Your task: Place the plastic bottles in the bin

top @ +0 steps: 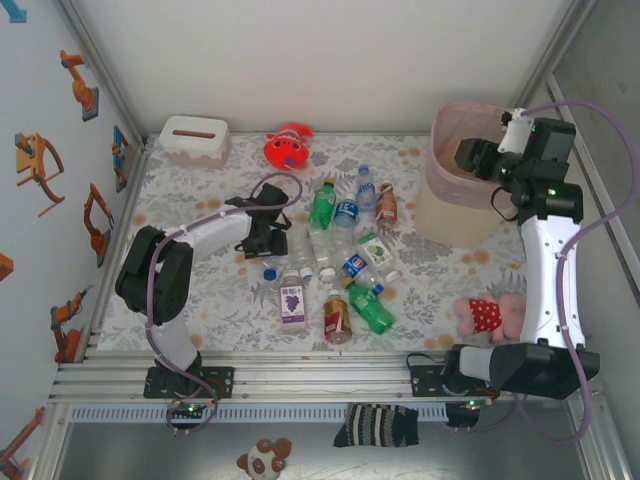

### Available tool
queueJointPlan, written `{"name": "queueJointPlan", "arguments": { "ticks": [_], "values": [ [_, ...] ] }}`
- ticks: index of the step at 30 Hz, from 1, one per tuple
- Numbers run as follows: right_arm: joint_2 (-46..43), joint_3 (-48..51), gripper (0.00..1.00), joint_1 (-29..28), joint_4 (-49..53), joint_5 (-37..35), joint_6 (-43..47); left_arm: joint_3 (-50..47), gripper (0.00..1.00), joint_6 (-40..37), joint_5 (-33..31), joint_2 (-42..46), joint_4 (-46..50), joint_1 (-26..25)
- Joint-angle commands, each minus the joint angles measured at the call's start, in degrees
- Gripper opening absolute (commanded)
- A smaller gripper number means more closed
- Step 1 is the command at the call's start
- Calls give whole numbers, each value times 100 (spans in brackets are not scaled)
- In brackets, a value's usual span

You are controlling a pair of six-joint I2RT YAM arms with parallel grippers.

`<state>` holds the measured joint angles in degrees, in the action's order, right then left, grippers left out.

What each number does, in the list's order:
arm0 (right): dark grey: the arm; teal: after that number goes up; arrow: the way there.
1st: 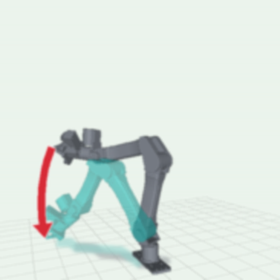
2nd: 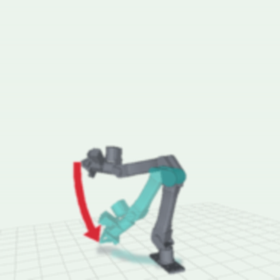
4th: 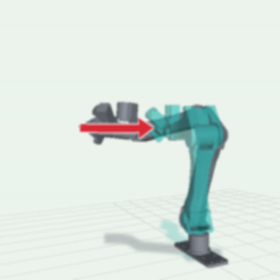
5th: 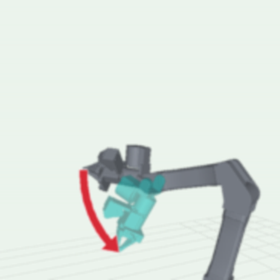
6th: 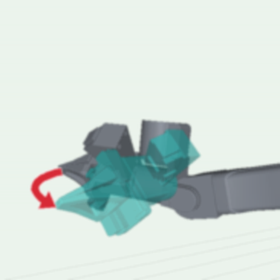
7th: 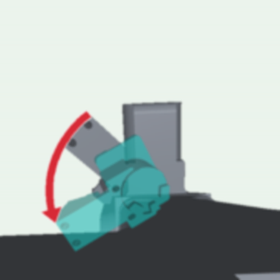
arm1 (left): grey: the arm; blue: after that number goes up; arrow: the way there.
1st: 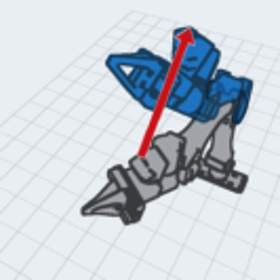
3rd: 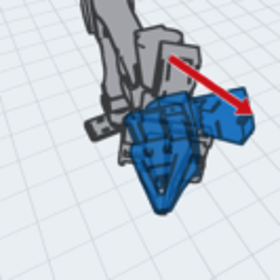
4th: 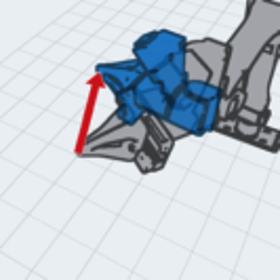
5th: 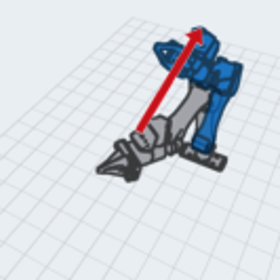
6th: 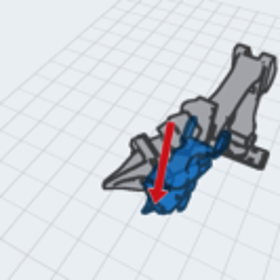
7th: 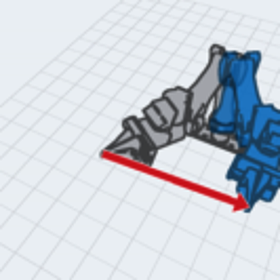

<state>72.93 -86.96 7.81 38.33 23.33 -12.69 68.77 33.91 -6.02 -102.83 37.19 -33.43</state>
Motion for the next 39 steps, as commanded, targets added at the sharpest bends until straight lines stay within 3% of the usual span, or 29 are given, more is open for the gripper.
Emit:
{"name": "queueJointPlan", "arguments": {
  "ticks": [1, 8, 12, 22, 31, 39],
  "values": [
    [-156, -40, 62, -80, 63, 13, -58, 40, 57, -103, -64, 212, 95, 21],
    [-211, -132, 62, -219, -7, 207, -170, 58, 56, -217, -100, 881, 83, 21],
    [-234, -187, 62, -332, -162, 580, -223, -21, 56, -464, 257, 1457, -306, 22],
    [-325, -124, 63, -903, -1355, 2004, -622, -166, 55, -911, 1878, 2895, -1767, 21],
    [-368, -2, 65, -1706, -2814, 2966, -1241, -574, 54, -1371, 4152, 3747, -3757, 22],
    [-174, -187, 68, -2621, -3928, 3804, -1724, -728, 54, -855, 5685, 3885, -5486, 19]
  ]
}}
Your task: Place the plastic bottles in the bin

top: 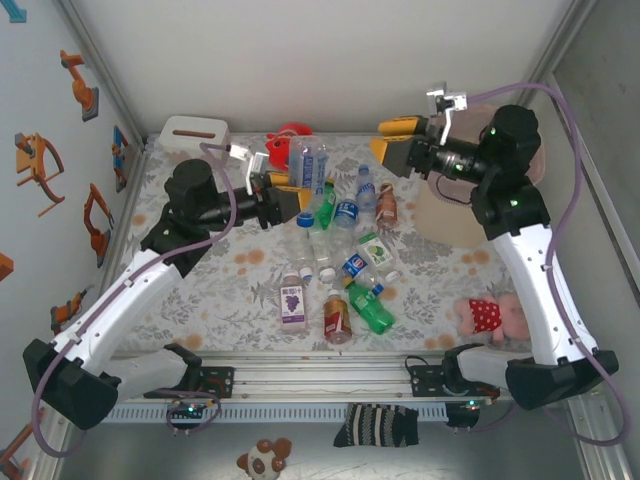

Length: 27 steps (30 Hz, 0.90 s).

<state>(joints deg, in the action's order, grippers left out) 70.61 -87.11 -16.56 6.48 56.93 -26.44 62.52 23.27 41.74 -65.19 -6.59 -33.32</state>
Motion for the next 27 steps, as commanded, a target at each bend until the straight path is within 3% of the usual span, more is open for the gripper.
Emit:
{"name": "queueJointPlan", "arguments": {
  "ticks": [1, 6, 15, 27],
  "values": [
    [94, -194, 70, -273, -904, 443, -443, -130, 54, 319, 1001, 122, -1345, -7],
    [246, -336, 79, -707, -1151, 581, -414, -136, 54, 646, 1304, 39, -2208, -33],
    [701, -616, 81, -1341, -1084, 450, -297, 258, 54, 721, 1705, -299, -2304, -226],
    [1043, -889, 66, -1614, -717, 574, -94, 395, 55, 723, 1691, -437, -2290, -319]
  ]
}}
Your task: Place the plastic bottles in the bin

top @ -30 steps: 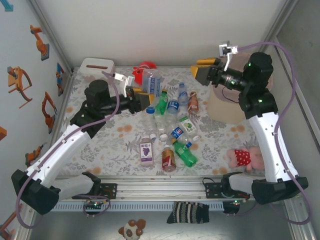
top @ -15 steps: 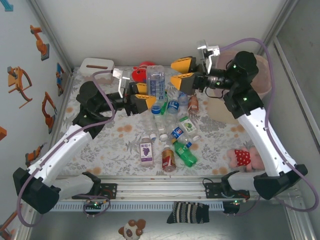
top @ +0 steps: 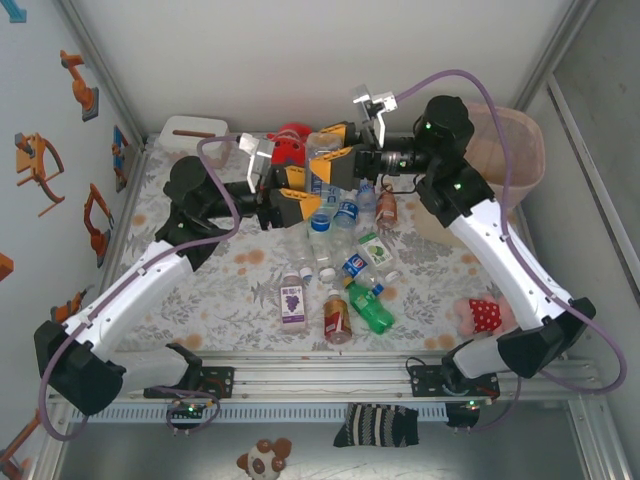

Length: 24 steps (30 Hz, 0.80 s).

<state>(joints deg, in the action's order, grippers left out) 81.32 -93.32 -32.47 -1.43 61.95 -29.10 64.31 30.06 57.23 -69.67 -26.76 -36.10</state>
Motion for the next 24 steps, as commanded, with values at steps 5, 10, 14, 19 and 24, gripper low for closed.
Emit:
{"name": "queueJointPlan", "arguments": {
  "ticks": [5, 10, 14, 19, 24],
  "values": [
    [-46, -267, 58, -22, 117, 19, 199, 209, 56, 37, 107, 15, -277, -56],
    [-59, -331, 53, -20, 300, -116, 253, 205, 58, 34, 32, 50, -186, -59],
    [-81, -405, 51, -20, 554, -242, 415, 134, 65, -186, -158, 190, 53, -61],
    [-159, -585, 51, 122, 1039, -659, 653, 54, 76, -713, -740, 485, 900, -18],
    [-186, -669, 50, 779, 1108, -970, 256, -114, 78, -1068, -1165, 818, 1469, 23]
  ]
}}
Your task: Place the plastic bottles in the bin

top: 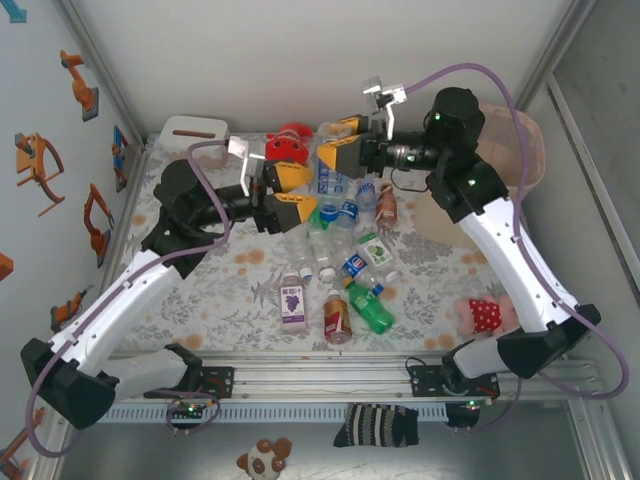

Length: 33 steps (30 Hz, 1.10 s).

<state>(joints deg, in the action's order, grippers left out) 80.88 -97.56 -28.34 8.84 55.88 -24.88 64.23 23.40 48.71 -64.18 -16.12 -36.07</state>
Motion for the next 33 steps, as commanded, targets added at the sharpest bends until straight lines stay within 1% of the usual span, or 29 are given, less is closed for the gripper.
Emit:
{"name": "queueJointPlan", "arguments": {
  "ticks": [1, 5, 11, 14, 17, 19, 21, 24, 25, 28, 33],
  "values": [
    [-143, -254, 50, 519, 86, -413, -252, -146, 78, -415, -343, 316, 424, 37],
    [-143, -314, 49, 1262, 190, -767, -527, -240, 79, -482, -431, 445, 586, 40],
    [-61, -342, 48, 2449, 365, -1826, -923, -327, 79, -511, -521, 533, 615, 50],
    [117, -365, 47, 2968, 309, -2192, -1167, -344, 79, -512, -547, 549, 611, 48],
    [315, -255, 47, 3398, 6, -2577, -1651, -382, 78, -495, -555, 548, 577, 48],
    [422, -97, 46, 3602, -206, -3005, -1957, -414, 79, -462, -590, 547, 512, 53],
    [508, 170, 39, 3769, -578, -3367, -2421, -442, 78, -435, -616, 531, 447, 50],
    [647, 561, 37, 3923, -996, -3962, -3203, -494, 78, -389, -655, 516, 382, 62],
    [710, 627, 37, 3935, -995, -4212, -3424, -503, 78, -389, -663, 518, 396, 56],
    [889, 726, 30, 3939, -854, -4830, -4040, -544, 78, -423, -728, 526, 451, 58],
    [1143, 744, 32, 3895, -129, -5700, -4782, -579, 78, -433, -760, 522, 439, 67]
  ]
}}
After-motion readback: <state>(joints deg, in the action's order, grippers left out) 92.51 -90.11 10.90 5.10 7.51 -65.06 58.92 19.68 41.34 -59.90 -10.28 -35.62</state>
